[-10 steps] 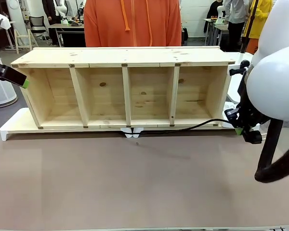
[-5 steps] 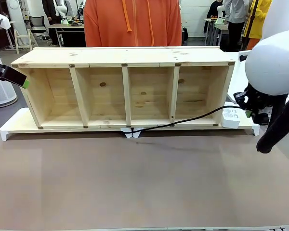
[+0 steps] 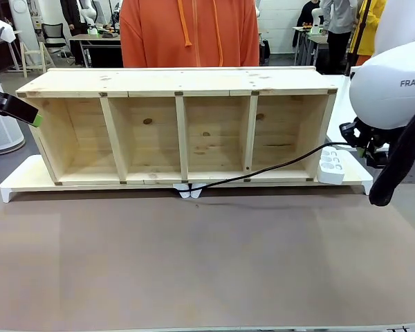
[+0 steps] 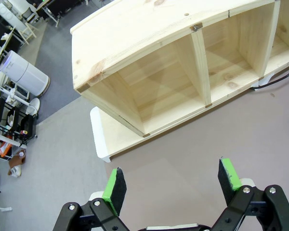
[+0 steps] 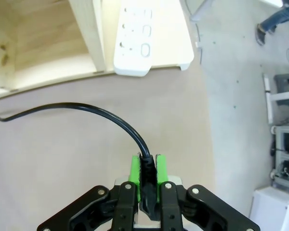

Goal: Perform cable management.
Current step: Pull the grasped Power Cable to the location of the Power Strip.

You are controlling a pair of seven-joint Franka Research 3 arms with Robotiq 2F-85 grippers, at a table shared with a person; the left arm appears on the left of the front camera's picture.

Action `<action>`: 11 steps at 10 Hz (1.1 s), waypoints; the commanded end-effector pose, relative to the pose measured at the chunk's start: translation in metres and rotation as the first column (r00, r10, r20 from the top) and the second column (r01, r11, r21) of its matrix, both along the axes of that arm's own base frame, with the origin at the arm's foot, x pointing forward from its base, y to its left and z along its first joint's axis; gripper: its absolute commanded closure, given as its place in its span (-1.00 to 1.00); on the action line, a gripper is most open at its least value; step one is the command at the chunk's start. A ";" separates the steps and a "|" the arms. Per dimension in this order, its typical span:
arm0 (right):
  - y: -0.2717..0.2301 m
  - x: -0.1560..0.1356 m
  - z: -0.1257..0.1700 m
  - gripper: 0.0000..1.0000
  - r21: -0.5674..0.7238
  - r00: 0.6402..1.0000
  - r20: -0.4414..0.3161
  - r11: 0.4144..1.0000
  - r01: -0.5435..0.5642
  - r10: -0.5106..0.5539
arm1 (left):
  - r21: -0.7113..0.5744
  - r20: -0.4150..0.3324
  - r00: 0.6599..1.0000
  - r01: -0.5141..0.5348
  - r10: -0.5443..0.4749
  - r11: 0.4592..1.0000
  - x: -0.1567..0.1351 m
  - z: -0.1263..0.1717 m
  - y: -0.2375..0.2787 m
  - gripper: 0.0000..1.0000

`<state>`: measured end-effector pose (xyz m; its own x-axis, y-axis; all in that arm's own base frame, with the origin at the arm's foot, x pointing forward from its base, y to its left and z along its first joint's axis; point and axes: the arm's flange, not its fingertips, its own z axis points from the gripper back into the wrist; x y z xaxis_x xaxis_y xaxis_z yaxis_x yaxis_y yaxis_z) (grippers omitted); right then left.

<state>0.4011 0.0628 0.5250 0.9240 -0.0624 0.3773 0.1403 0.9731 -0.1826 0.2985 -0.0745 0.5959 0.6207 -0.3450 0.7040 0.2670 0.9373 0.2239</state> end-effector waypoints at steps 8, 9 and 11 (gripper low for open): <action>-0.003 0.016 -0.004 0.68 -0.012 1.000 0.002 1.000 0.014 -0.014 | 0.013 0.011 1.000 0.005 -0.005 1.000 0.001 0.000 0.000 -1.00; -0.003 0.016 -0.004 0.68 -0.012 1.000 0.002 1.000 0.014 -0.014 | 0.013 0.011 1.000 0.005 -0.005 1.000 0.001 0.000 0.000 -1.00; 0.000 0.019 -0.004 0.68 -0.009 1.000 0.001 1.000 0.011 -0.011 | 0.013 0.011 1.000 0.005 -0.005 1.000 0.001 0.000 0.000 -1.00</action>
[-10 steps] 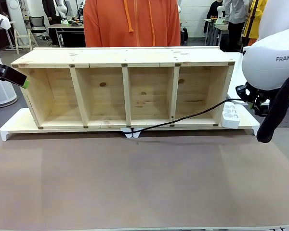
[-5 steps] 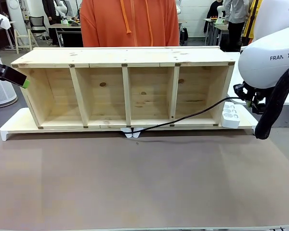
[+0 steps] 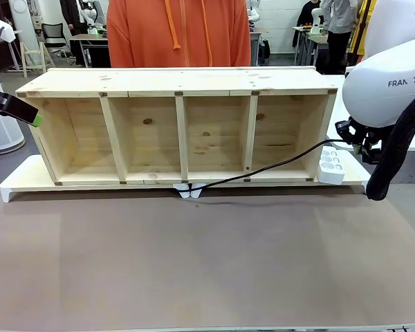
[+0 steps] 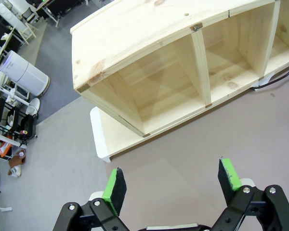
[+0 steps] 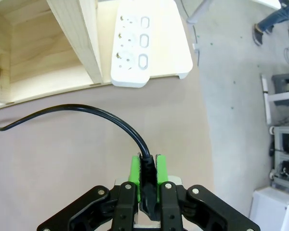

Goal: Perform cable management.
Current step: Pull the grasped Power Cable to the location of the Power Strip.

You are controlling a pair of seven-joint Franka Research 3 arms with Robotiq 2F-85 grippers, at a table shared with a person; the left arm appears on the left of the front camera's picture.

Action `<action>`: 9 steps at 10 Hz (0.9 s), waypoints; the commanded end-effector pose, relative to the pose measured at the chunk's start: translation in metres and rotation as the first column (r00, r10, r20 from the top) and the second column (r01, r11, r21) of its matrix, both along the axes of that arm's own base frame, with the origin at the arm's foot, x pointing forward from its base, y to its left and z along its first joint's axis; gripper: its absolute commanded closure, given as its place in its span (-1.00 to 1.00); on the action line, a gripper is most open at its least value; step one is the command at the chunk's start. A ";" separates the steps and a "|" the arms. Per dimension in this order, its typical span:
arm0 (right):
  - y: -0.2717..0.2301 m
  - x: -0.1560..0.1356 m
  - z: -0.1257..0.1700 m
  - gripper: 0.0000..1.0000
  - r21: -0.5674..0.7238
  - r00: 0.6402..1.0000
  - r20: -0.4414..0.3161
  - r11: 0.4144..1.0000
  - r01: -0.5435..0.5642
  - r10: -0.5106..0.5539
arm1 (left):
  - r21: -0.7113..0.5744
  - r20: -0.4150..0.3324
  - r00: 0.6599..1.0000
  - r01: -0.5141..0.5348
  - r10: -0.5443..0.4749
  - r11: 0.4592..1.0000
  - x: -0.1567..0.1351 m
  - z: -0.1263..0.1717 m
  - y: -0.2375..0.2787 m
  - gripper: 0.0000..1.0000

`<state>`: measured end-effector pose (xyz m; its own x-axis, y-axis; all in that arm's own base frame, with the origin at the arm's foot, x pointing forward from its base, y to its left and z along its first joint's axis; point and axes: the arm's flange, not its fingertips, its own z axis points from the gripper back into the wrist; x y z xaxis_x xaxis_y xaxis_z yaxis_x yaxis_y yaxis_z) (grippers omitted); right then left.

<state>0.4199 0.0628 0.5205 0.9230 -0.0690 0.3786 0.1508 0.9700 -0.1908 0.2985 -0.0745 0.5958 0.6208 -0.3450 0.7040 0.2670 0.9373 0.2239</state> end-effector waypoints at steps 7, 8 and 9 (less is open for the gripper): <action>-0.056 0.064 0.012 0.68 0.074 0.990 0.008 0.987 -0.143 0.143 | 0.013 0.011 1.000 0.005 -0.005 1.000 0.001 0.000 0.000 -1.00; -0.060 0.075 0.015 0.68 0.108 0.980 0.010 0.974 -0.198 0.198 | 0.013 0.011 1.000 0.005 -0.005 1.000 0.001 0.000 0.000 -1.00; -0.061 0.085 0.018 0.68 0.134 0.973 0.009 0.964 -0.231 0.232 | 0.013 0.011 1.000 0.005 -0.005 1.000 0.001 0.000 0.000 -1.00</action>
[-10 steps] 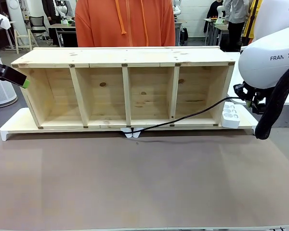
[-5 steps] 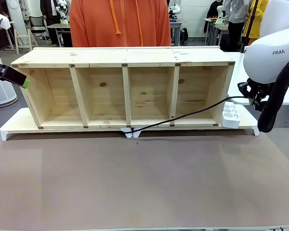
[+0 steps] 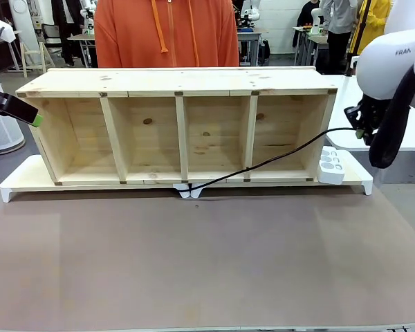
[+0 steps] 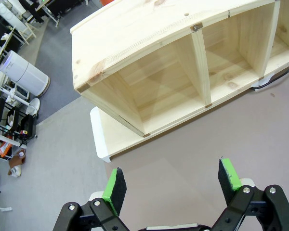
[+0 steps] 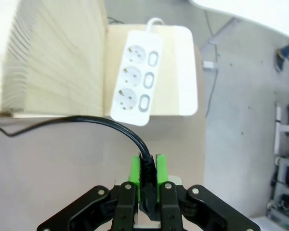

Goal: Perform cable management.
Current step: Pull the grasped Power Cable to the location of the Power Strip.

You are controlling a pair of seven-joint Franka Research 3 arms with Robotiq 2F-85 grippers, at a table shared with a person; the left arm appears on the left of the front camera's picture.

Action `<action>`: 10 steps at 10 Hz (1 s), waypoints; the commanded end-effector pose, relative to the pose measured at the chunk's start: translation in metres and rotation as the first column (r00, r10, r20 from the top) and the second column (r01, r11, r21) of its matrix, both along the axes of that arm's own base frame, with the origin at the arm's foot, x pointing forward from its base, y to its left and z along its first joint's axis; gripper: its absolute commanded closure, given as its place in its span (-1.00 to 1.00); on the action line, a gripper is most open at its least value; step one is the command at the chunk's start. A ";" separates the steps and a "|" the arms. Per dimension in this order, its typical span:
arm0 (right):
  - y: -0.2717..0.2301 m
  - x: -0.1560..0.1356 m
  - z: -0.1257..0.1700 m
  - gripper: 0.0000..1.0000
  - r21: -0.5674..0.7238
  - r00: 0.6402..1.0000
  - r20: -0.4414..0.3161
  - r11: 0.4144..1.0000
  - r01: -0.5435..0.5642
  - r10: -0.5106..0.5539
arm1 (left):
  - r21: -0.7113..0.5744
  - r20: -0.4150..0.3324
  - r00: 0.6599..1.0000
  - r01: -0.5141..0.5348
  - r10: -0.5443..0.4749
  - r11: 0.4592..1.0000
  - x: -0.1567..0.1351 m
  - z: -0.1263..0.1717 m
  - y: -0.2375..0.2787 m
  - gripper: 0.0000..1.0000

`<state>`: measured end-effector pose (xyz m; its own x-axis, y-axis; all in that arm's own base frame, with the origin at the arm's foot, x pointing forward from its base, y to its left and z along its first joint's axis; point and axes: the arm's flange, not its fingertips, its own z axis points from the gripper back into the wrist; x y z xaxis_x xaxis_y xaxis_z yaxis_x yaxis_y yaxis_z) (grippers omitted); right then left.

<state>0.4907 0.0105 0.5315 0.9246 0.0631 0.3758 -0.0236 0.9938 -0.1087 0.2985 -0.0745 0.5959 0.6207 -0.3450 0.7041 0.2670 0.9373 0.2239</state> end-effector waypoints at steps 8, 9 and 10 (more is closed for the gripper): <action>0.008 0.061 0.000 0.68 0.060 0.997 0.055 0.996 -0.062 0.059 | 0.013 0.010 1.000 0.005 -0.005 1.000 0.001 0.000 0.000 -1.00; 0.000 0.047 -0.002 0.68 0.032 0.998 0.005 0.998 -0.059 0.058 | 0.013 0.010 1.000 0.005 -0.005 1.000 0.001 0.000 0.000 -1.00; 0.000 0.047 -0.002 0.68 0.032 0.998 0.005 0.998 -0.059 0.058 | 0.013 0.010 1.000 0.005 -0.005 1.000 0.001 0.000 0.000 -1.00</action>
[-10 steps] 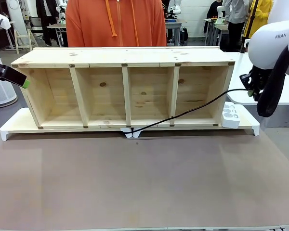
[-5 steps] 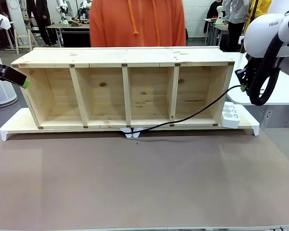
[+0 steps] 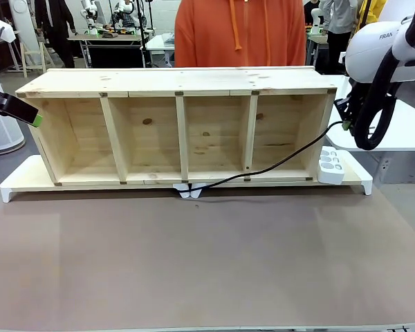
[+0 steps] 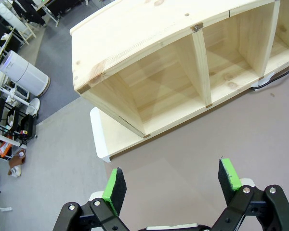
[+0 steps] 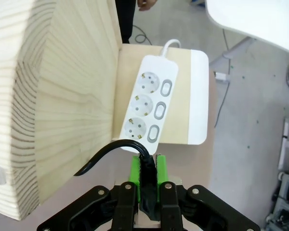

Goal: Perform cable management.
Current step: Release the Power Cable when the human grasps it.

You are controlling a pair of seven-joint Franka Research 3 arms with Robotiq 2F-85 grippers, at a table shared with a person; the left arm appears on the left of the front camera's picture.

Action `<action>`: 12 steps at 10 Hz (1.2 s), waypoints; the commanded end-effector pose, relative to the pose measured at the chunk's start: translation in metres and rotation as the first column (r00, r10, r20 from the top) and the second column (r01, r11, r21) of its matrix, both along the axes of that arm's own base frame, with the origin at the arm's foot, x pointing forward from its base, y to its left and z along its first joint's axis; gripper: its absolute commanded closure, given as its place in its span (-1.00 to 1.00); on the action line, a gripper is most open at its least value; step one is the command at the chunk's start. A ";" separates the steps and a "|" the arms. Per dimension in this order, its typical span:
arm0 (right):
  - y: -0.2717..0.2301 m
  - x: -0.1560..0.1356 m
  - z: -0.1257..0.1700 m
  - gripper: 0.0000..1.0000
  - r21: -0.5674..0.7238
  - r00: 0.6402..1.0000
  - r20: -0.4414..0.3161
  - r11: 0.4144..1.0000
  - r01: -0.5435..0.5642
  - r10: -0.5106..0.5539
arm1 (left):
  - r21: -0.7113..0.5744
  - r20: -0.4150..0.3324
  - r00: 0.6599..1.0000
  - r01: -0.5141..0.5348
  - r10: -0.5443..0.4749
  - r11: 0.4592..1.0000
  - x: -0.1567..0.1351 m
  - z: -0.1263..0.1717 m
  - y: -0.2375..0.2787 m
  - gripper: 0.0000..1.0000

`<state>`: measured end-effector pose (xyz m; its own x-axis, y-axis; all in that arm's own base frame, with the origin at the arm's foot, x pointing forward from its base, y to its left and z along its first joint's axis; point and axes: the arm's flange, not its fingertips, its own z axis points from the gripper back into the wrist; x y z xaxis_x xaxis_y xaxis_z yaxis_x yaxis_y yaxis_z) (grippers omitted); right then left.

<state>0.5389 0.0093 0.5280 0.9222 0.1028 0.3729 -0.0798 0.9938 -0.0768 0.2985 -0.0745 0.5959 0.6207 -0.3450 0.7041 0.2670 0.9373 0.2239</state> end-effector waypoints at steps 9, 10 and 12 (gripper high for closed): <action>0.001 -0.001 0.001 0.68 0.001 1.000 0.010 1.000 -0.002 0.002 | 0.013 0.010 1.000 0.005 -0.005 1.000 0.001 0.000 0.000 -1.00; 0.001 -0.001 0.001 0.68 0.001 1.000 0.010 1.000 -0.002 0.002 | 0.013 0.010 1.000 0.005 -0.005 1.000 0.001 0.000 0.000 -1.00; 0.001 -0.001 0.001 0.68 0.001 1.000 0.010 1.000 -0.002 0.002 | 0.013 0.010 1.000 0.005 -0.005 1.000 0.001 0.000 0.000 -1.00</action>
<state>0.5380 0.0086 0.5285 0.9239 0.1015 0.3688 -0.0785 0.9940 -0.0768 0.2985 -0.0745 0.5959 0.6207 -0.3450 0.7041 0.2670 0.9373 0.2239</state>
